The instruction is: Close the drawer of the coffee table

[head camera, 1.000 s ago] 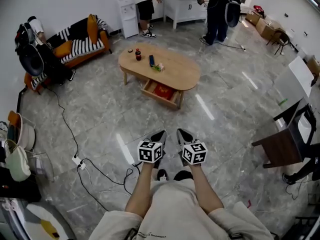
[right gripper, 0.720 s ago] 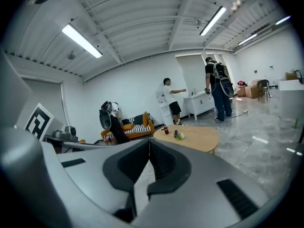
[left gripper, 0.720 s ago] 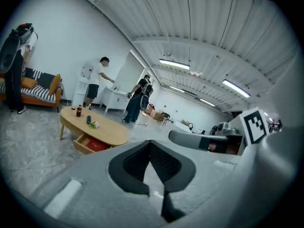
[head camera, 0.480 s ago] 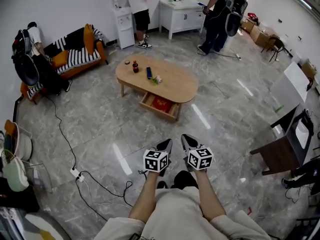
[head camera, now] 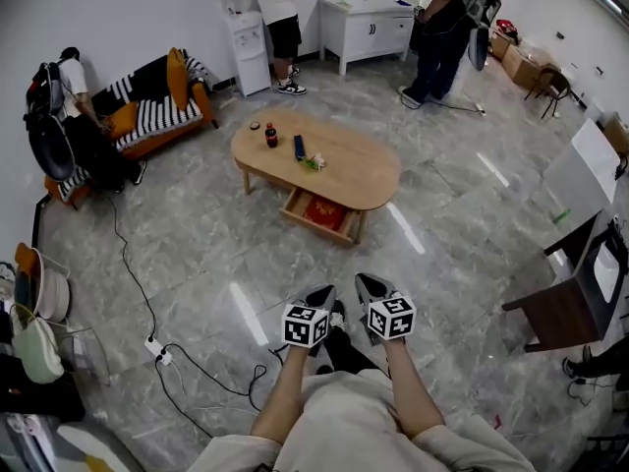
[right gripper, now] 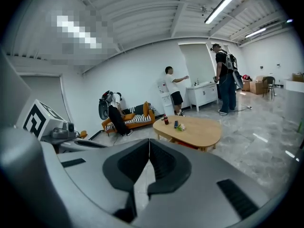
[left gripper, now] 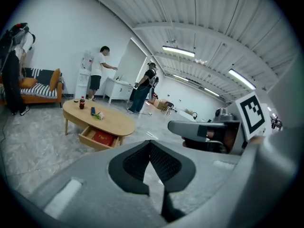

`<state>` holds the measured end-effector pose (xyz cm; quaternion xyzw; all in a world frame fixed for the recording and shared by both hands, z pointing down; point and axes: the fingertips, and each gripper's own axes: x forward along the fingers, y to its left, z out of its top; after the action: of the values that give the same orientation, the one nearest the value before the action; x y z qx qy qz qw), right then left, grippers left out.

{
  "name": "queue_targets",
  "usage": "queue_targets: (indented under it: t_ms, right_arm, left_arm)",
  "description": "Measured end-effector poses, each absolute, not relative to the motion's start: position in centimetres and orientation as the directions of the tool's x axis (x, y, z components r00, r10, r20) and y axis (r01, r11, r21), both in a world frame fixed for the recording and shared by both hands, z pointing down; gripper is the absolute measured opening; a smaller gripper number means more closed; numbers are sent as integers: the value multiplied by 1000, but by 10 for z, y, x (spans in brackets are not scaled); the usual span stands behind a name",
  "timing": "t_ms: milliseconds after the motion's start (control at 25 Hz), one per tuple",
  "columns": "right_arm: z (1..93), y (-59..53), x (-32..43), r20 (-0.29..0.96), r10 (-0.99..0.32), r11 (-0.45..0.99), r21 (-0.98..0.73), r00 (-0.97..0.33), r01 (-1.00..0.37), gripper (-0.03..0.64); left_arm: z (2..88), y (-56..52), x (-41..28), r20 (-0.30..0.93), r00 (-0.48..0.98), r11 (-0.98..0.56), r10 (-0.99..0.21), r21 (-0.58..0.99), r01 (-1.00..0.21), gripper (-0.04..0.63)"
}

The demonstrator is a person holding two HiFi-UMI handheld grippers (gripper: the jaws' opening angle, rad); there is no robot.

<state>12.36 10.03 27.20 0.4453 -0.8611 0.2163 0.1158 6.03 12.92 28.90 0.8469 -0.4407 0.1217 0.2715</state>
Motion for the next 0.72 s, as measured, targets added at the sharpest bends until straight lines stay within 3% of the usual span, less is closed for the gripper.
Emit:
queue_targets:
  t_ms: [440,720]
  right_arm:
    - [260,-29,105,342,-724,473,-386,-599,-792,15]
    - [251,-100,85,290,-687,528,-431,-667,-732,15]
  left_arm:
    - [281,17,44,479,545,-460,-689,292,-838,9]
    - [283,-40,23,509,502,-414,-699,284,-865,9]
